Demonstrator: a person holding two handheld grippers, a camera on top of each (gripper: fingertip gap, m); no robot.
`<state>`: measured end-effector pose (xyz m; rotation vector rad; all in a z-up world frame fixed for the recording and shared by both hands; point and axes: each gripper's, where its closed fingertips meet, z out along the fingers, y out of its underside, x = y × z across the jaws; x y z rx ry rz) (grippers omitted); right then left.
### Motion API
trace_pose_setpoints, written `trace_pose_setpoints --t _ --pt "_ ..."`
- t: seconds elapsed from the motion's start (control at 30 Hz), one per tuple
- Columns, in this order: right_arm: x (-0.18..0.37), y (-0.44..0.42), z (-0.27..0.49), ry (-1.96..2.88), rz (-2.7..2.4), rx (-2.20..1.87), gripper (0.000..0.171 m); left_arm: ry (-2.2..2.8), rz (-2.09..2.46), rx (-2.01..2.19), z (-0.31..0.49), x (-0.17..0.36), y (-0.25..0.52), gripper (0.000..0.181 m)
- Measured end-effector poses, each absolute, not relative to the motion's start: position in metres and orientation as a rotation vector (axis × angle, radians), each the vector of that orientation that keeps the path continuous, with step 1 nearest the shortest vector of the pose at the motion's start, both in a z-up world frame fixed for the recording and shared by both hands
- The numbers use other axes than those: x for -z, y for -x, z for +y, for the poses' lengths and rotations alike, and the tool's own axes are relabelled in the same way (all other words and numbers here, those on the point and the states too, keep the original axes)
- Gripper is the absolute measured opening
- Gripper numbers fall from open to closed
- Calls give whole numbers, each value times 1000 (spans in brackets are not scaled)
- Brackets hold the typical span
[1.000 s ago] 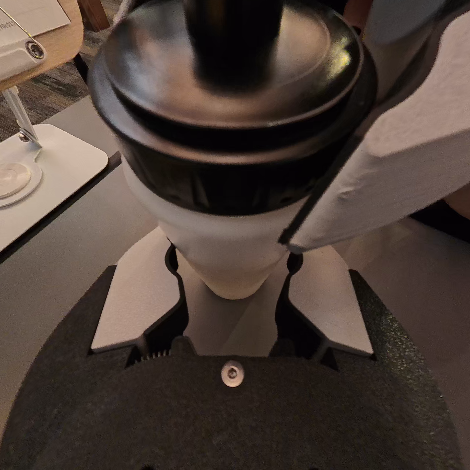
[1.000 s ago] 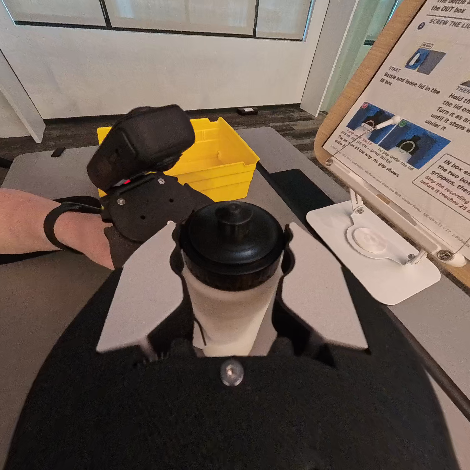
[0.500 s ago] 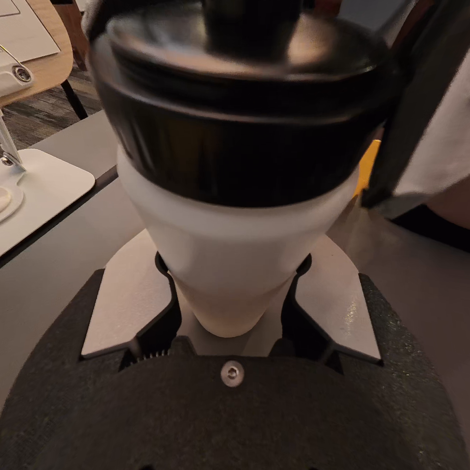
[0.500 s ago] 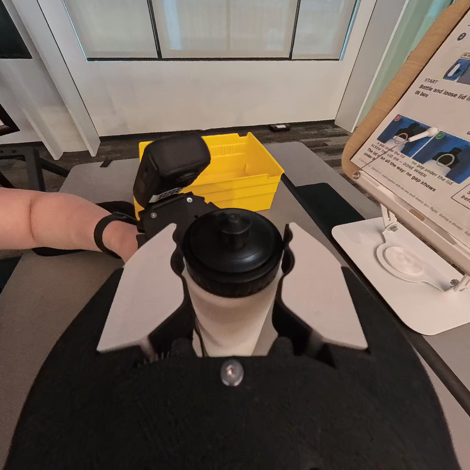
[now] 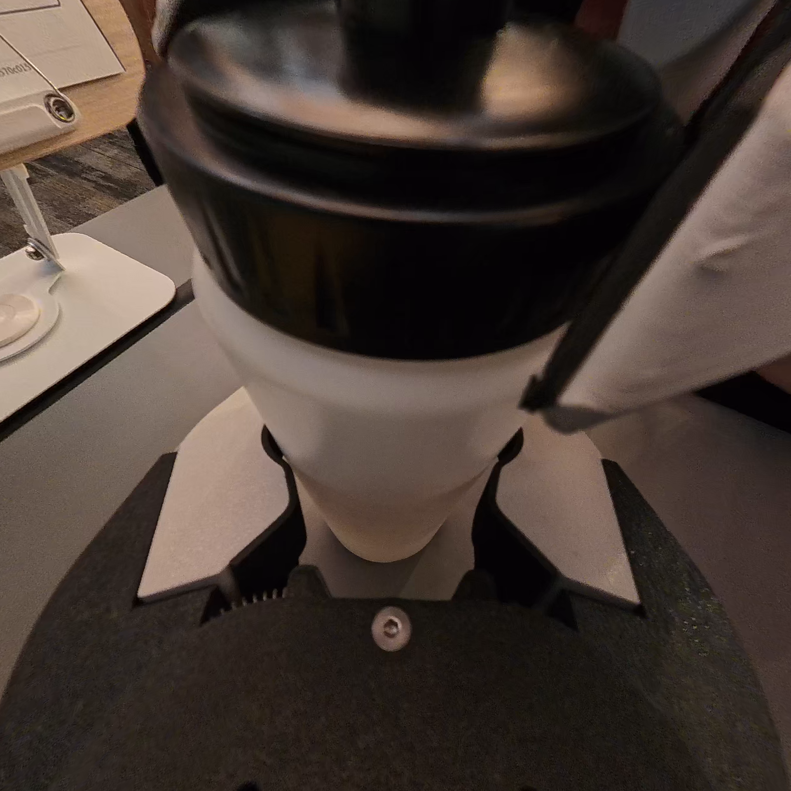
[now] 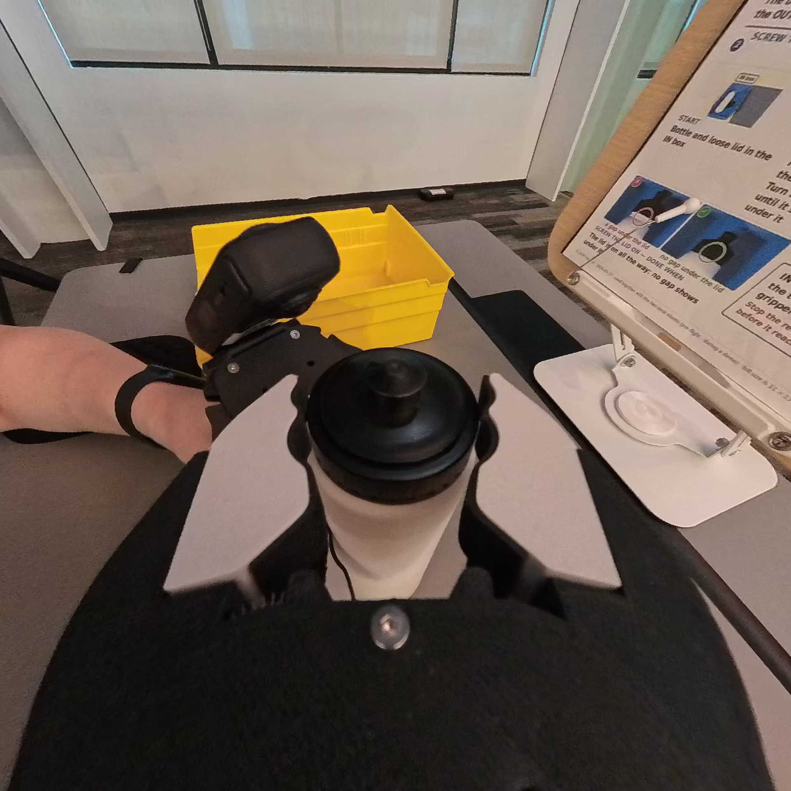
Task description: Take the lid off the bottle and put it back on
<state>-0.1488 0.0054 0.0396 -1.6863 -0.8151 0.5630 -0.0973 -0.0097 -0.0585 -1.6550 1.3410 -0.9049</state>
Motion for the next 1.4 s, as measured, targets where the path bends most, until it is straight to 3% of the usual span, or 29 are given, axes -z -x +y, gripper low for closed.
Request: trace_pose_setpoints --t 0.57,0.63,0.7,0.93,1.17,1.4 --pt "-41 144 14 1678 -781 -552 78 1674 1342 919 -7 58 99 100" --pt "-43 139 18 1660 -787 -510 92 1654 1315 990 -7 50 99 100" --pt "-50 130 18 1640 -782 -526 95 1625 1280 1123 -11 35 101 100" --pt "-50 135 -1 1667 -836 -869 88 1530 1251 1303 -20 5 106 100" --pt "-27 146 -3 1745 -941 -855 79 1535 1317 1275 -25 15 103 100" --pt "-81 117 -3 1724 -712 -866 80 1436 1170 1341 -21 -18 112 105"
